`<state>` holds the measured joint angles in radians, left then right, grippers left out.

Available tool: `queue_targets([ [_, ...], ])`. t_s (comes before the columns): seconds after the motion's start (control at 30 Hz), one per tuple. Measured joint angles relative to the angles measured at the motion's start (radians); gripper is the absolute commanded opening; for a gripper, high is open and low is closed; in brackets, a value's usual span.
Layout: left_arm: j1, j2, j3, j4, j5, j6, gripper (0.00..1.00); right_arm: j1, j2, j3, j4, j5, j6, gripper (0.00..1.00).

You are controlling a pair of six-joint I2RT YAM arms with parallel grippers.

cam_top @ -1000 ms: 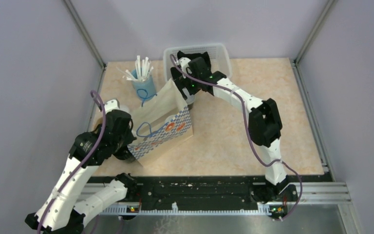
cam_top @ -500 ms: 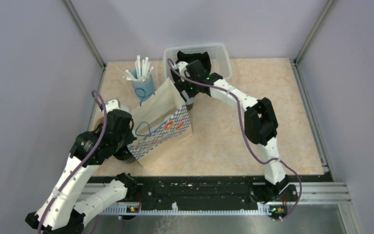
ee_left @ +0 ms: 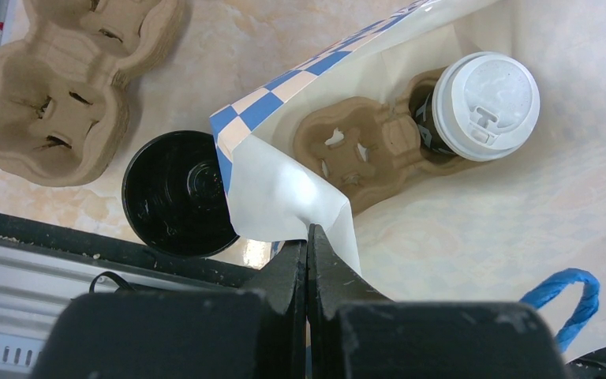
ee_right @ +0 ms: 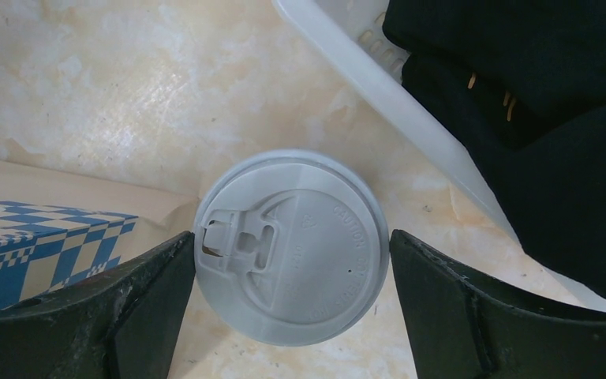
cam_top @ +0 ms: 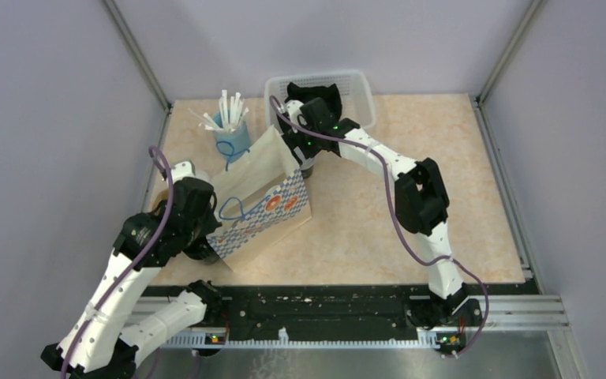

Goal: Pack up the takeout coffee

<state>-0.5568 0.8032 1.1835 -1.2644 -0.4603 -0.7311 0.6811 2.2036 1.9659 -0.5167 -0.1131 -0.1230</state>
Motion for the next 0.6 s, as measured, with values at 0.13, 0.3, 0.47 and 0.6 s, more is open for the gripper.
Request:
queue_targets([
  [0.13,0.0,0.0,0.0,0.0,0.0,0.0,0.0,0.002,0.0,0.0,0.0,-0.001,0.0,0.85],
  [0.3,0.0,0.0,0.0,0.0,0.004,0.001,0.0,0.003,0.0,0.0,0.001,0.006,0.002,0.79],
  [0.47,0.0,0.0,-0.003,0.006,0.01,0.002,0.0,0.003,0.0,-0.001,0.01,0.018,0.012,0.76],
  [0.6,0.0,0.0,-0.013,0.016,0.014,0.012,0.0,-0.004,-0.013,-0.014,0.027,0.037,0.027,0.73],
])
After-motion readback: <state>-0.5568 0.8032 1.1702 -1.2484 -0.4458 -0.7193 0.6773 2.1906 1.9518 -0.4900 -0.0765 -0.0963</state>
